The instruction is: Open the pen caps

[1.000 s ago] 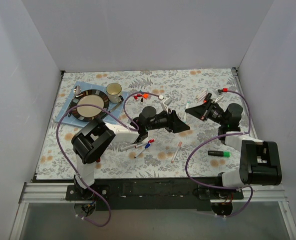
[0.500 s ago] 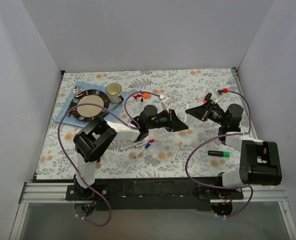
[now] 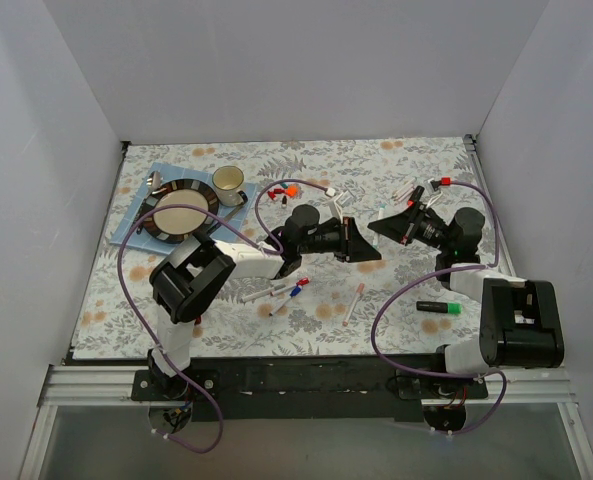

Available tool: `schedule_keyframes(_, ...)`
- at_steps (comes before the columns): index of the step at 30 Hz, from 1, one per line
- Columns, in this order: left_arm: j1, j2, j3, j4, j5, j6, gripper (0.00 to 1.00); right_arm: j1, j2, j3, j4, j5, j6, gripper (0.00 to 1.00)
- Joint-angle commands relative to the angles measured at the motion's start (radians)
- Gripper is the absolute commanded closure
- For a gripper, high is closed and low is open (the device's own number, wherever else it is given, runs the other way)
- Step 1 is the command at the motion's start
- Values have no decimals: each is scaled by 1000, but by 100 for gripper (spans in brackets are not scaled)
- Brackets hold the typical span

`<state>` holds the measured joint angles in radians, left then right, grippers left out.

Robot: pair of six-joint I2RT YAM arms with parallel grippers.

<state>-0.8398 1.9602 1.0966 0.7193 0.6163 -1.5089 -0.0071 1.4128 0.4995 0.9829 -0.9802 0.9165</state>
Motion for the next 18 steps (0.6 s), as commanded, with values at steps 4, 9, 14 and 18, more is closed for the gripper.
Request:
schedule_keyframes(4,-24,-13,-35,-69,151,-36,100,-53,20,102,106,47,-31,99)
schedule_keyframes(9,-56,-111,-162,-119,180,-30,100,-128,35,163,79,150,-65,99)
schedule_keyframes(14,-87,-204,-299,-161,172,-22,100,-143,72,182,144,176,15,99)
schedule_keyframes(18,-94,-259,-365,-166,187,-25,100,-149,84,160,189,181,64,99)
